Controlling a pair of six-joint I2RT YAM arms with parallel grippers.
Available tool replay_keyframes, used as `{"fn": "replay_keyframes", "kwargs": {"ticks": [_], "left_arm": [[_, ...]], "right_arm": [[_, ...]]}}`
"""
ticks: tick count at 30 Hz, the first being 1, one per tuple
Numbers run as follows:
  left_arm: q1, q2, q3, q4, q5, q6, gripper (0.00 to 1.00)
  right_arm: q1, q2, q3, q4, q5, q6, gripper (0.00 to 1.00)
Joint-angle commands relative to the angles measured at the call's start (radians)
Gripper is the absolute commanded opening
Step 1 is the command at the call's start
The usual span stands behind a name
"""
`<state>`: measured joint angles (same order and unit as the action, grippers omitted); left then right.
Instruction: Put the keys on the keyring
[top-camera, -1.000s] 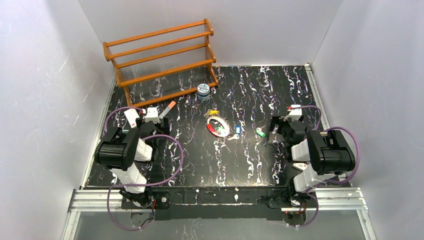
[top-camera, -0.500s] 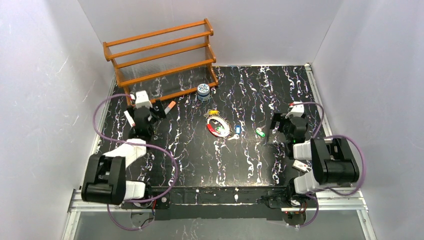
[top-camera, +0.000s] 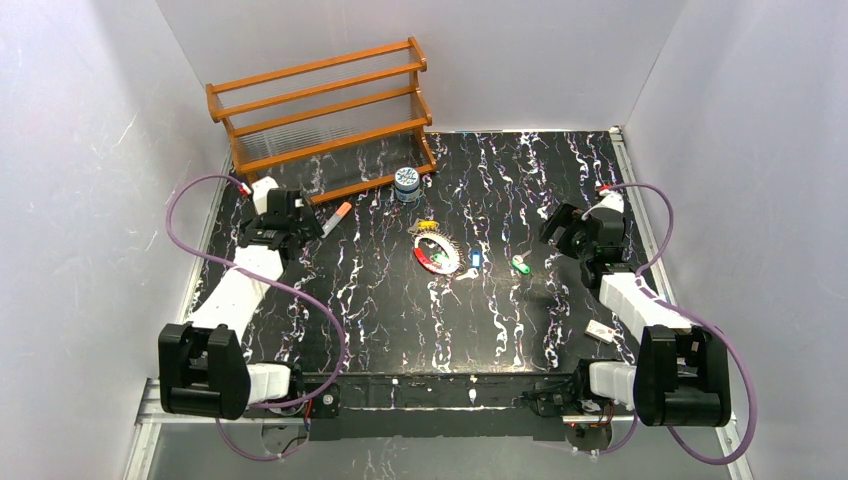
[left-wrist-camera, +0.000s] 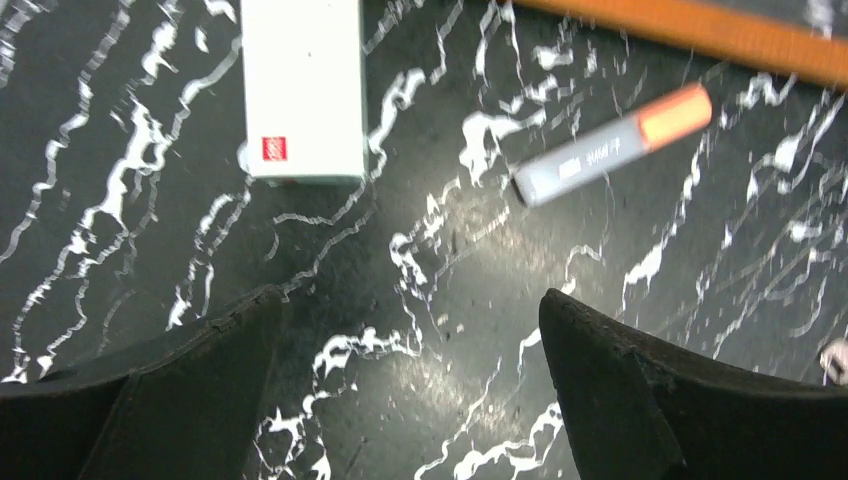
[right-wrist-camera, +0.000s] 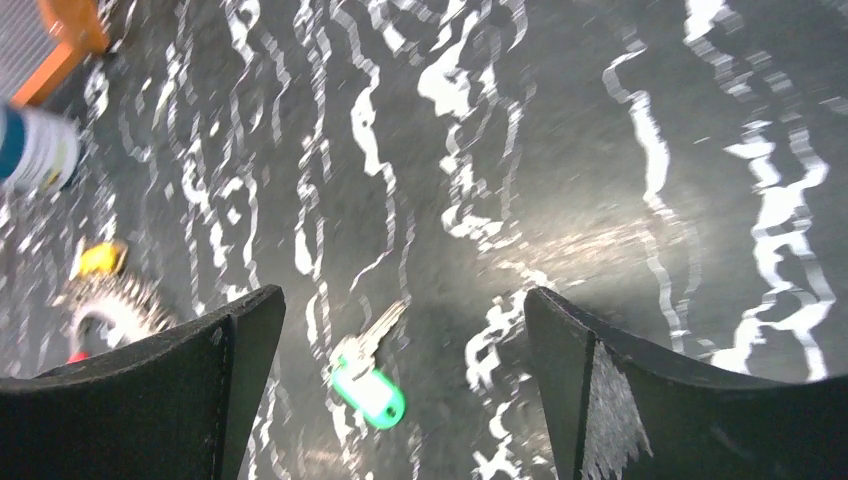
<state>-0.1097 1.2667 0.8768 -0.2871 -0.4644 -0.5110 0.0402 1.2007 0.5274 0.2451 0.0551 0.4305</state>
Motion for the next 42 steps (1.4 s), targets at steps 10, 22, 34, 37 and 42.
{"fn": "replay_keyframes", "kwargs": {"ticks": [10, 22, 34, 37, 42], "left_arm": [[-0.006, -0.045, -0.171, 0.195, 0.618, -0.102, 0.98], [-0.361, 0.102, -0.234, 0.49, 0.607, -0.312, 0.9], [-0.383, 0.115, -0.148, 0.404, 0.515, -0.252, 0.86], [-0.383, 0.091, -0.145, 0.367, 0.479, -0.231, 0.86], [-0.384, 0.095, -0.134, 0.337, 0.452, -0.205, 0.85]], "right_arm": [[0.284, 0.235, 0.256, -0.143, -0.282, -0.03, 0.96], [0.425, 0.627, 0.615, -0.281, -0.414, -0.126, 0.78], [0.496, 0.899, 0.905, -0.443, -0.617, -0.197, 0.59], [0.519, 0.91, 0.938, -0.443, -0.791, -0.217, 0.53], [0.521, 0.816, 0.869, -0.338, -0.841, -0.158, 0.58]]}}
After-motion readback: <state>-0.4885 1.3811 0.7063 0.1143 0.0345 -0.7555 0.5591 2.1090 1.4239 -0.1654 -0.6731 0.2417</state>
